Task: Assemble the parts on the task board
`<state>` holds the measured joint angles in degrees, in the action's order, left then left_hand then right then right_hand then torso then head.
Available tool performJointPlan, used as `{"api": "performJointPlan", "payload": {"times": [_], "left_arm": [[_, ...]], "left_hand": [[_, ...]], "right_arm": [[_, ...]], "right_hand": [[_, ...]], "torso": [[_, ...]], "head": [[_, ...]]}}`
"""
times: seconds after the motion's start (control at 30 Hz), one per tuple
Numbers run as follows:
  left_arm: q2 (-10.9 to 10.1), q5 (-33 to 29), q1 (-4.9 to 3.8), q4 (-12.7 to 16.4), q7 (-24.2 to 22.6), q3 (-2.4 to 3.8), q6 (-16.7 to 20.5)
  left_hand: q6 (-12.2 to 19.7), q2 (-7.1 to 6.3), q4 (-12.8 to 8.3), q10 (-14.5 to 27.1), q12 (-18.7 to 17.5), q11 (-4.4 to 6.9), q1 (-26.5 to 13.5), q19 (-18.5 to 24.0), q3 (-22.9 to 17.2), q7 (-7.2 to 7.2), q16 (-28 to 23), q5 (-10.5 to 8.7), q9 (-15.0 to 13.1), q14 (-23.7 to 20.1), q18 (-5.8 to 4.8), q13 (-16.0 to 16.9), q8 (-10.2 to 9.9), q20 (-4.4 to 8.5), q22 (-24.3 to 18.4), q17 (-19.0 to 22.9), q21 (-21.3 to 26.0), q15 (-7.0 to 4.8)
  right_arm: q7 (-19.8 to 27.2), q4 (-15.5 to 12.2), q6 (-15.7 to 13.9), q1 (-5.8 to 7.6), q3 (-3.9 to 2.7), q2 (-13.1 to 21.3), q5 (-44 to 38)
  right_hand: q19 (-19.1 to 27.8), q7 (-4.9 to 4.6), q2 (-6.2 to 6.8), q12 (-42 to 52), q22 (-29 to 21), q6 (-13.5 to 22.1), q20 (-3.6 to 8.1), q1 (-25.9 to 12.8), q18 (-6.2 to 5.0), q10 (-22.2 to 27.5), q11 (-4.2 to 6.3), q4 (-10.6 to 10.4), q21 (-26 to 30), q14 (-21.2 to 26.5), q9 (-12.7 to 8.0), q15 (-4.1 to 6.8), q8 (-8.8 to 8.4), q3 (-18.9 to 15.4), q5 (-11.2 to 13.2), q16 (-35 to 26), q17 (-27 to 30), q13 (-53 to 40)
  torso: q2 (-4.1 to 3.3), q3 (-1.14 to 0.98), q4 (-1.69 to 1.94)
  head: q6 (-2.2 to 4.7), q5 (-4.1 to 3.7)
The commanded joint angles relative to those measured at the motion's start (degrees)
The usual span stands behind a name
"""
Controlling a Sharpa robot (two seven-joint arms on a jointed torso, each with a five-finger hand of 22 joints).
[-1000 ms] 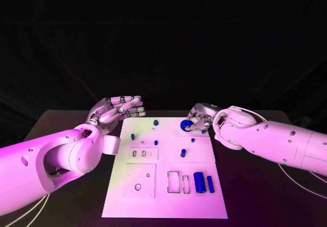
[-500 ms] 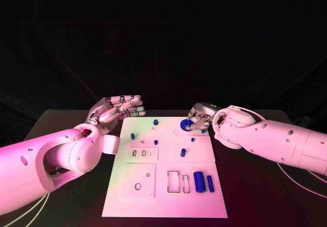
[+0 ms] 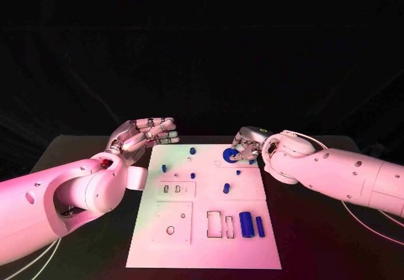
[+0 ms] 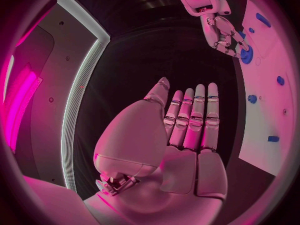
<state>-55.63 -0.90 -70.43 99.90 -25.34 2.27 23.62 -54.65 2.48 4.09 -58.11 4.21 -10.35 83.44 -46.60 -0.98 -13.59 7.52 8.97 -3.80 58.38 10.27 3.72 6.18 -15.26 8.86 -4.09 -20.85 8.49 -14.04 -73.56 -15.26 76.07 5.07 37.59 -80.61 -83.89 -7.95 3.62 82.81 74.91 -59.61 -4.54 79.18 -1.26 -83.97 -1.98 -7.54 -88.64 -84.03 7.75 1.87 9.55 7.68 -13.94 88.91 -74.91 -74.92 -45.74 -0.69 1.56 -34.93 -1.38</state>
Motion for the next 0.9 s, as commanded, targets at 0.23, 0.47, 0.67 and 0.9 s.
{"api": "performJointPlan", "payload": {"times": [0.23, 0.47, 0.67, 0.9], "left_arm": [[-0.06, -0.08, -0.06, -0.11, -0.77, 0.04, -0.72], [-0.04, -0.24, -0.06, -0.16, -0.98, 0.04, -0.7], [0.11, -0.27, -0.06, -0.31, -0.94, 0.04, -0.62], [0.24, -0.28, -0.07, -0.4, -0.85, 0.04, -0.59]], "left_hand": [[-0.05, -0.09, -0.14, -0.1, -0.17, -0.39, -0.39, 0.06, -0.29, -0.18, -0.31, 0.01, 0.04, 0.0, 0.18, 0.0, -0.34, -0.09, -0.05, 0.06, -0.1, 0.02], [-0.07, -0.07, -0.1, -0.12, -0.19, -0.41, -0.47, 0.08, -0.29, -0.21, -0.34, 0.0, 0.03, 0.01, 0.18, 0.0, -0.36, -0.1, -0.06, 0.06, -0.09, 0.03], [-0.09, -0.04, -0.08, -0.13, -0.2, -0.42, -0.52, 0.1, -0.31, -0.22, -0.37, 0.0, 0.03, 0.02, 0.18, 0.01, -0.38, -0.11, -0.07, 0.05, -0.09, 0.04], [-0.09, -0.04, -0.08, -0.13, -0.2, -0.42, -0.52, 0.1, -0.31, -0.22, -0.37, 0.0, 0.03, 0.02, 0.18, 0.01, -0.38, -0.11, -0.07, 0.05, -0.09, 0.04]], "right_arm": [[0.4, -2.66, -5.18, -0.02, 0.05, 0.62, -2.54], [0.6, -7.36, -7.97, 0.39, 0.02, 0.37, -6.42], [0.06, -7.46, -9.85, 0.45, 0.18, -3.34, -9.53], [-0.33, -4.99, -10.24, 0.16, 0.66, -7.16, -10.63]], "right_hand": [[-5.52, 1.94, -1.21, 0.48, 14.06, -2.62, 0.66, -0.42, 0.99, -1.02, 0.52, 0.08, -0.57, -5.58, 1.15, 0.56, 0.38, 0.8, -0.16, 0.29, -13.27, -8.49], [-5.79, 2.01, -1.09, 0.76, 14.53, -2.71, 0.75, -0.74, 1.11, -1.26, 0.59, 0.07, -0.92, -5.61, 1.2, 0.63, 0.31, 0.97, -0.58, 0.35, -13.41, -8.79], [-5.94, 2.01, -0.96, 0.87, 14.8, -2.71, 0.78, -0.85, 1.18, -1.35, 0.59, 0.09, -1.13, -5.63, 1.21, 0.65, 0.27, 0.98, -0.55, 0.4, -13.52, -8.9], [-5.93, 2.03, -1.01, 0.78, 14.79, -2.68, 0.8, -0.8, 1.18, -1.29, 0.62, 0.17, -1.12, -5.63, 1.21, 0.68, 0.2, 1.16, -0.6, 0.4, -13.51, -8.82]], "torso": [[0.02, -0.04, 0.02], [-0.03, -0.01, 0.04], [-0.1, 0.01, 0.23], [-0.11, 0.01, 0.05]], "head": [[0.26, 0.05], [0.37, 0.24], [0.16, 0.4], [0.17, 0.63]]}}
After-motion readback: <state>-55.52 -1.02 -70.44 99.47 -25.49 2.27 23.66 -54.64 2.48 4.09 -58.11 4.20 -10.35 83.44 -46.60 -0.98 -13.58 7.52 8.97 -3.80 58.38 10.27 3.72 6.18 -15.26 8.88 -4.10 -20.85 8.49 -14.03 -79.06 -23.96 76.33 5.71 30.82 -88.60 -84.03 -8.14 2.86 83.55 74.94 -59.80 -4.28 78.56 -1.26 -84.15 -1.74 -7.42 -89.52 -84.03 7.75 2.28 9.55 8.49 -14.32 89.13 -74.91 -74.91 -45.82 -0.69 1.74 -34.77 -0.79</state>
